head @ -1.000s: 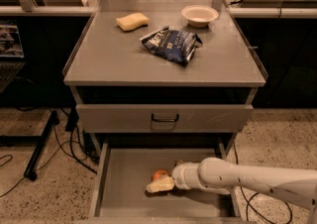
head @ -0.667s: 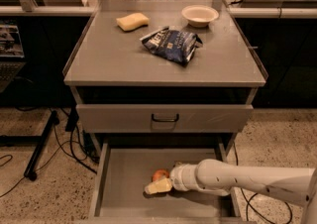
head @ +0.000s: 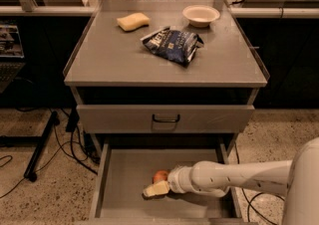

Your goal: Pick orange from middle drawer and place on counter

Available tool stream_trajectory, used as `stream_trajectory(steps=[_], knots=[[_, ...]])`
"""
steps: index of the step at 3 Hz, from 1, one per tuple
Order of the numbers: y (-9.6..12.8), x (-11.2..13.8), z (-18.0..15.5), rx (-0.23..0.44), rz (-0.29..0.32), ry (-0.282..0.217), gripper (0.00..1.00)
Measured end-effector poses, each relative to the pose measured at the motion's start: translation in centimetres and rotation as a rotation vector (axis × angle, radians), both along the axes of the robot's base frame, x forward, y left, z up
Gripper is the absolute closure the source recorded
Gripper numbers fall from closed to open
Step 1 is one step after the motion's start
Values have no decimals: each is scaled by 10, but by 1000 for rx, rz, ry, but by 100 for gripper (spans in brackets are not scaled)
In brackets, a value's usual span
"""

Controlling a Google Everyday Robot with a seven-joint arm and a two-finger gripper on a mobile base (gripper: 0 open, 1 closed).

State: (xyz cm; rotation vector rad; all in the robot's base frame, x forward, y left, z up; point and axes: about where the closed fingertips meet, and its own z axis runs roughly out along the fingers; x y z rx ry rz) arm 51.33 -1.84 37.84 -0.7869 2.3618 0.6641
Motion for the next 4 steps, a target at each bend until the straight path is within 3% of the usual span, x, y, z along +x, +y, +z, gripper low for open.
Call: stream_trajectory(steps=[1,4], knots=[[0,0,-1,-3,-1,1,15],[0,0,-1,-3,-1,1,93]])
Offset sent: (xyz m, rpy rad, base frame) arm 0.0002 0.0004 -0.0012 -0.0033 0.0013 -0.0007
